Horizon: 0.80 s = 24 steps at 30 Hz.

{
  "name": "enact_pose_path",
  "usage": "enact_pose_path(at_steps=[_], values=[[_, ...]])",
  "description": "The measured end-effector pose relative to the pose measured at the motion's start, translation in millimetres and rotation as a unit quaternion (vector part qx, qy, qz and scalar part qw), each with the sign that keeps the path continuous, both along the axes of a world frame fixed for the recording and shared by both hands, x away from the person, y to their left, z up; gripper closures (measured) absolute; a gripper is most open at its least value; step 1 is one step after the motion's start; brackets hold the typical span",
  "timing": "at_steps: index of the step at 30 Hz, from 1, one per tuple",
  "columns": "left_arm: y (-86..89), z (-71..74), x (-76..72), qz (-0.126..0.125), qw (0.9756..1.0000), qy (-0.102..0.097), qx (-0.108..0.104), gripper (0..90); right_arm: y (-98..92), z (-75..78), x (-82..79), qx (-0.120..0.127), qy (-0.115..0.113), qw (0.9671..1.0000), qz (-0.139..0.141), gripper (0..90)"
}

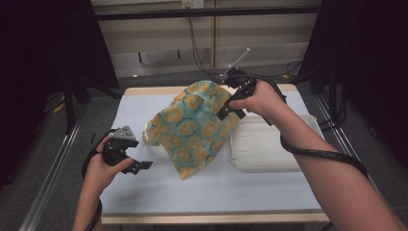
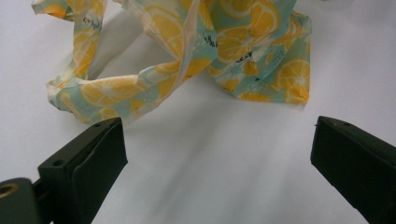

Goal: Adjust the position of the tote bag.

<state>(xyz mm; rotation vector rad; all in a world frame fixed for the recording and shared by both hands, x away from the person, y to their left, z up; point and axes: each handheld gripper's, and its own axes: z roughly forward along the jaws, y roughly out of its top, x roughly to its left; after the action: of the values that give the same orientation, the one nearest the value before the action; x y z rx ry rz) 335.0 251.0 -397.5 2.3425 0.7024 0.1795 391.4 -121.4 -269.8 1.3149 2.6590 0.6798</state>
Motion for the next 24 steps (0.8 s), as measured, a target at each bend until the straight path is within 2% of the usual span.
enact_pose_path(at_steps=[2, 5, 10, 14, 19, 24], values=[[-0.3, -0.8, 0.3, 0.003, 1.0000, 0.000, 0.002, 3.4, 2.1, 3.7, 1.4, 0.013, -0.010, 0.9998, -0.011, 13.7], [-0.2, -0.7, 0.4, 0.004, 1.0000, 0.001, 0.002, 3.4, 5.4, 10.2, 4.0, 0.038, -0.011, 0.9988, -0.030, 12.3], [0.1, -1.2, 0.6, 0.008, 1.0000, 0.003, 0.000, 3.4, 15.4, 19.9, 9.3, 0.053, -0.004, 0.9974, -0.049, 11.5], [0.2, -1.5, 0.9, 0.010, 0.9999, 0.002, 0.002, 3.4, 26.3, 25.8, 13.2, 0.051, 0.002, 0.9969, -0.059, 10.7], [-0.1, -2.2, 2.1, 0.003, 1.0000, 0.004, 0.007, 3.4, 37.4, 34.6, 19.5, 0.068, 0.005, 0.9946, -0.078, 9.5], [0.3, -2.9, 3.0, 0.003, 1.0000, 0.004, 0.007, 3.4, 46.8, 33.5, 26.3, 0.055, 0.009, 0.9935, -0.099, 8.3]])
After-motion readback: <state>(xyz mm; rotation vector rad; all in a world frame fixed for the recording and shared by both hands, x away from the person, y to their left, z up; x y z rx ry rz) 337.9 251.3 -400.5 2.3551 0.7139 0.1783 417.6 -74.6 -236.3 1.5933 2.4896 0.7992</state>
